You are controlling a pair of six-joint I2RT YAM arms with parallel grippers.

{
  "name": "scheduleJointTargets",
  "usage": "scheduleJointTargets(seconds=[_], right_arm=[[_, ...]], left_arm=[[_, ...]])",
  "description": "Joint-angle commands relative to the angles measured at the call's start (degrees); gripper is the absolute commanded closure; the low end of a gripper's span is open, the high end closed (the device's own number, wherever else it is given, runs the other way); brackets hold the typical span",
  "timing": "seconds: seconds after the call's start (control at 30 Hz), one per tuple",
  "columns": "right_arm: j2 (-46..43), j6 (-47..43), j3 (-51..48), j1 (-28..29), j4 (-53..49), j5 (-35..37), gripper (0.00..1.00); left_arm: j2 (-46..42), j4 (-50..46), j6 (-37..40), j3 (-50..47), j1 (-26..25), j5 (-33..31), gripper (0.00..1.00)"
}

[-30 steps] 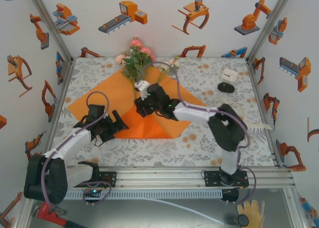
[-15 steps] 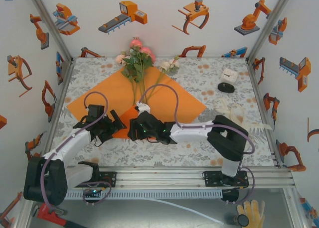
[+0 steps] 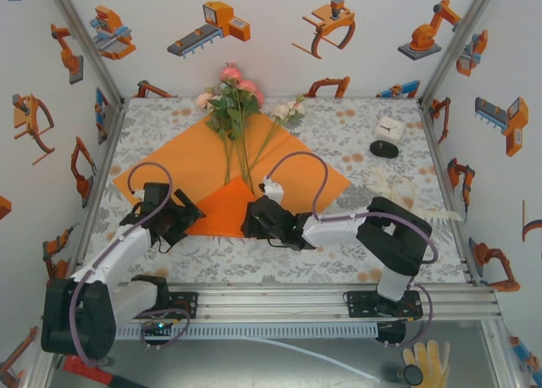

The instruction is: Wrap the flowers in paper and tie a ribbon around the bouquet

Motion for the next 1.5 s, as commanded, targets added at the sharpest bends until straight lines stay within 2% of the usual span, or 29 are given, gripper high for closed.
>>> scheduleJointTargets(seconds=[0.0, 0.17, 0.33, 0.53, 0.7, 0.83, 1.1, 1.33, 1.4, 1.47], right_arm=[[-2.05, 1.19, -2.5, -0.03, -4.79, 2.67, 0.5], [-6.82, -1.26, -2.67, -0.08, -6.86, 2.58, 0.49], [-9.87, -2.95, -1.78, 1.36, -6.31, -0.99, 0.49], [-5.2, -4.38, 2.92, 6.03, -5.0, -1.8, 0.49], [-1.33, -4.04, 2.89, 5.85, -4.84, 2.88, 0.49], [0.16, -6.77, 3.23, 5.16, -3.94, 3.59, 0.49], [1.29, -9.04, 4.75, 4.47, -4.9, 2.76, 0.49], [1.13, -6.75, 3.85, 3.56, -6.09, 2.45, 0.49], [0.37, -5.5, 3.3, 3.35, -8.28, 4.23, 0.49], [-0.95, -3.21, 1.94, 2.73, -10.35, 6.81, 0.49]], left_arm=[[-1.32, -7.18, -3.33, -3.56, 2.09, -5.61, 0.24], [-3.05, -7.45, -4.79, -5.58, 3.97, -4.4, 0.25], [-3.36, -9.28, -6.42, -5.76, 4.41, -6.46, 0.27], [-2.32, -10.02, -7.19, -5.26, 4.87, -7.51, 0.28], [-0.9, -13.92, -9.48, -3.66, 5.08, -9.97, 0.33], [-1.05, -15.38, -11.68, -3.73, 5.5, -11.27, 0.37], [-2.88, -16.8, -14.0, -4.44, 6.22, -12.39, 0.37], [-4.72, -18.98, -15.49, -4.64, 6.55, -13.6, 0.36], [-6.02, -20.24, -15.68, -4.63, 6.75, -14.16, 0.34], [-8.71, -21.47, -15.05, -4.71, 7.04, -14.97, 0.27]])
